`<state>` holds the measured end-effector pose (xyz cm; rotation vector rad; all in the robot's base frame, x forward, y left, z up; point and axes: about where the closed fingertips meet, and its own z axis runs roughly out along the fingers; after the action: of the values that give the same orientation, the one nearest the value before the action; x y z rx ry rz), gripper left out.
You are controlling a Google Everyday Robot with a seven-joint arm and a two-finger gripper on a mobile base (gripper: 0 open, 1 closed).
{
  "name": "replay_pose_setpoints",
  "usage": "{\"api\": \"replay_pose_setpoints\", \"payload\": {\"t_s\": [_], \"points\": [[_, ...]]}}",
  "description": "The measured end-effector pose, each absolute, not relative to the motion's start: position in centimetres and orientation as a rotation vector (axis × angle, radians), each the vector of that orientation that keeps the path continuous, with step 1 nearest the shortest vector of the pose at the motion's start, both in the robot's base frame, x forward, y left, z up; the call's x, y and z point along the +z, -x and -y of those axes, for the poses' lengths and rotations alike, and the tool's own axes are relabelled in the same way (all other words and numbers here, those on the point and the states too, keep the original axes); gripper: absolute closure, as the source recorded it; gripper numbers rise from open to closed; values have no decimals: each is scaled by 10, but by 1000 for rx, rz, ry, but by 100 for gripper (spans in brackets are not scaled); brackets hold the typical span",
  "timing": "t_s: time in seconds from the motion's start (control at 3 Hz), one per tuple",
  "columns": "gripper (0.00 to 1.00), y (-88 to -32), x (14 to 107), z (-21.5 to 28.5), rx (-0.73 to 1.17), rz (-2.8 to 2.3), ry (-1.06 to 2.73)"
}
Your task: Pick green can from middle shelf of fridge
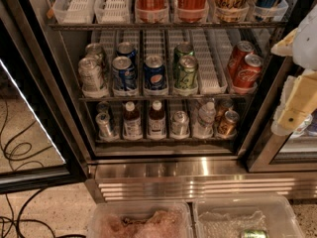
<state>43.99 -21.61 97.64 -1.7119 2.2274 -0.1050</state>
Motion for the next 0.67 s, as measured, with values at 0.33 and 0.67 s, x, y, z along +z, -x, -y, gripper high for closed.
{"api": "replay_pose_setpoints", "payload": {"t_s": [0.33,0.67], "points": [[0,-440,976,216,-105,-2227,1712],[0,-439,975,212,-85,-2209,1718]]}}
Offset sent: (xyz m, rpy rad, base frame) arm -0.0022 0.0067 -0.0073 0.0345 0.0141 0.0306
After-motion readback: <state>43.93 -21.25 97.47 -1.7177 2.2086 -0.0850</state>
